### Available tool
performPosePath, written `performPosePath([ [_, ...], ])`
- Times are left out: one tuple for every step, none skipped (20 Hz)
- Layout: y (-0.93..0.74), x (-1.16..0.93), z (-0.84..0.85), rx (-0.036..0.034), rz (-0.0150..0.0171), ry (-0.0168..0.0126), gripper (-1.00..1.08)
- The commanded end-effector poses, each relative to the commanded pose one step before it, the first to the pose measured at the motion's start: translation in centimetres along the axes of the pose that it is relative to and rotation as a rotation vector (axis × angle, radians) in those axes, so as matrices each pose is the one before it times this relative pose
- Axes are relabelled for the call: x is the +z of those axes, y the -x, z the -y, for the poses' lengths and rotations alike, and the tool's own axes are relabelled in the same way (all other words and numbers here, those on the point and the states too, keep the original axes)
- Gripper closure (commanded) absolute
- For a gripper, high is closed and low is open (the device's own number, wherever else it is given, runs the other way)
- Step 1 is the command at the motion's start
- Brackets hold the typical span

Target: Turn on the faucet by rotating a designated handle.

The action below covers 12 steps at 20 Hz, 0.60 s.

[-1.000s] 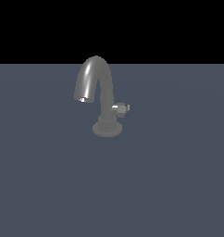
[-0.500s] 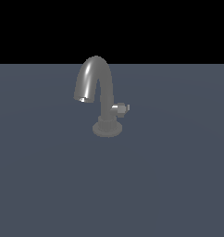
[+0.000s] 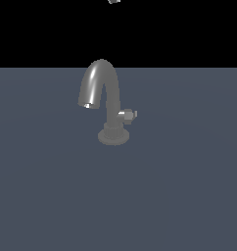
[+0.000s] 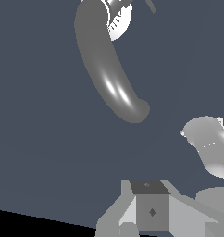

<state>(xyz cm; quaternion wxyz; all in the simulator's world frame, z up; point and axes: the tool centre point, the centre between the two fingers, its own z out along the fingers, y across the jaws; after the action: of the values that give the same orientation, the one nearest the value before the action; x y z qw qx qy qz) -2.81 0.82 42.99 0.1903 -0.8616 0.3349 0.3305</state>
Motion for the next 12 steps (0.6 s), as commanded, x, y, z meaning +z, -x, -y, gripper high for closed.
performPosePath([
  [-1.610, -0.059, 0.438, 0.05171, 0.05208, -0.02745, 1.08],
  [-0.655, -0.027, 0.187, 0.02121, 0.02124, -0.01141, 1.08],
  [-0.667, -0.029, 0.190, 0.02163, 0.02166, -0.01165, 1.08],
  [-0.681, -0.030, 0.194, 0.02209, 0.02213, -0.01191, 1.08],
  [-0.692, -0.032, 0.197, 0.02244, 0.02248, -0.01212, 1.08],
  [-0.684, -0.032, 0.195, 0.02223, 0.02227, -0.01202, 1.08],
  [-0.675, -0.033, 0.193, 0.02195, 0.02199, -0.01188, 1.08],
  [-0.666, -0.033, 0.191, 0.02170, 0.02174, -0.01176, 1.08],
  [-0.660, -0.034, 0.190, 0.02152, 0.02154, -0.01168, 1.08],
  [-0.654, -0.034, 0.189, 0.02134, 0.02136, -0.01160, 1.08],
  [-0.648, -0.035, 0.188, 0.02117, 0.02118, -0.01151, 1.08],
  [-0.643, -0.035, 0.187, 0.02104, 0.02103, -0.01145, 1.08],
])
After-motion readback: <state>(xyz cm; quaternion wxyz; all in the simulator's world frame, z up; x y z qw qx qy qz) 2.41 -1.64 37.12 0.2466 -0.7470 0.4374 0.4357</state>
